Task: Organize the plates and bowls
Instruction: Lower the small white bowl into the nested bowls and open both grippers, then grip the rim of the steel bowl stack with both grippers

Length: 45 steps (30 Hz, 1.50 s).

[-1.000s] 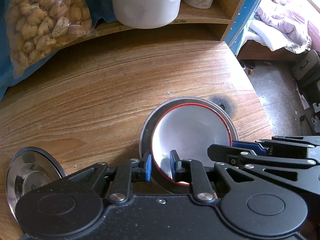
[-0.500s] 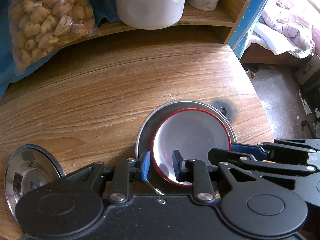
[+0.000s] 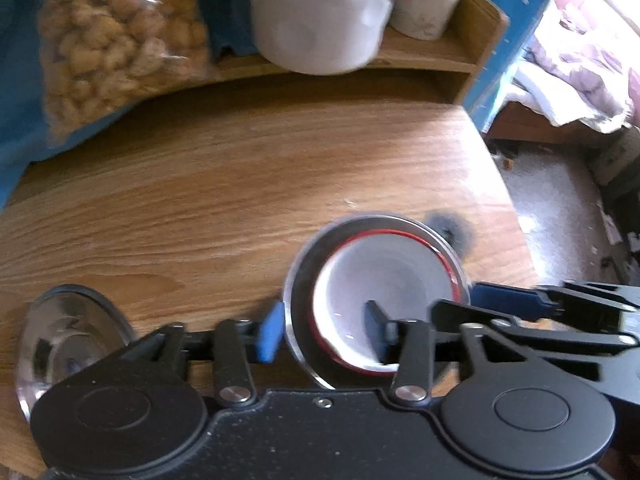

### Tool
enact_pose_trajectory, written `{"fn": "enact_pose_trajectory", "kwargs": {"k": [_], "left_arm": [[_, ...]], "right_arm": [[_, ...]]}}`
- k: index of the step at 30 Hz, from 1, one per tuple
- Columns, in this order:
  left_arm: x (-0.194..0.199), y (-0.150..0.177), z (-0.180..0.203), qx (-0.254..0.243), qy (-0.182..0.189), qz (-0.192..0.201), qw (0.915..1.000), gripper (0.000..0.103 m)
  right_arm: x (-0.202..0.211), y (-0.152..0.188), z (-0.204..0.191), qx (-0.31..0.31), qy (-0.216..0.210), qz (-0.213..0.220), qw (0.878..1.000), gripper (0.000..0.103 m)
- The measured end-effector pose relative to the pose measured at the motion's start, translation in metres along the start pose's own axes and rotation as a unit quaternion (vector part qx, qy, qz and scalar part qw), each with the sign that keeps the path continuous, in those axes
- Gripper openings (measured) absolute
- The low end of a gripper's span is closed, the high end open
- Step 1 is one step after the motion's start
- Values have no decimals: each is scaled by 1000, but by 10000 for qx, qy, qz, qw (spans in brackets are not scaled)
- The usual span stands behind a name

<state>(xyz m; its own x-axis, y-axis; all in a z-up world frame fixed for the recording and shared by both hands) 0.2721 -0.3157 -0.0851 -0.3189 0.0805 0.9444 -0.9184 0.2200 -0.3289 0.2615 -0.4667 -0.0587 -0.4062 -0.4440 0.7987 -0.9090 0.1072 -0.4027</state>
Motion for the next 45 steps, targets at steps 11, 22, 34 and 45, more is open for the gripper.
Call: {"fn": "enact_pose_trajectory", "kwargs": {"k": [11,22,34,45], "left_arm": [[10,-9,-32,501,-156,297,9982,102],[0,20,-52,570,-508,-12,9971,102],[-13,26,-53,221,-1149,-18,9931,102],[-18,22,-52,143,-1371,89,9904,102]], "right_arm": [[11,-8,-7,332,211,438,9983,103],[15,-2,22,-3,769,491,9958,103],[1,8,47,-236,1302,63,9912,103],[-12,5,46,-53,1308,-160,9913,103]]}}
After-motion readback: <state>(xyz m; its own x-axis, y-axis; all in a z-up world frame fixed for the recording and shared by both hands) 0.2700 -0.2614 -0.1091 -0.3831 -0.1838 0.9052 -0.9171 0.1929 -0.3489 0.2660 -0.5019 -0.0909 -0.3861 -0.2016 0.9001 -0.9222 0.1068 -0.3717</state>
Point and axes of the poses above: each gripper's, at about its wrist camera, not at the fingertips, and x roughly against the way its jaws point, z to its right, y to its underside, the point moved 7 cm from there along -x, roughly the way its jaws point, and after that the axes turned 6 degrees about -y, right-handed, at the moved point
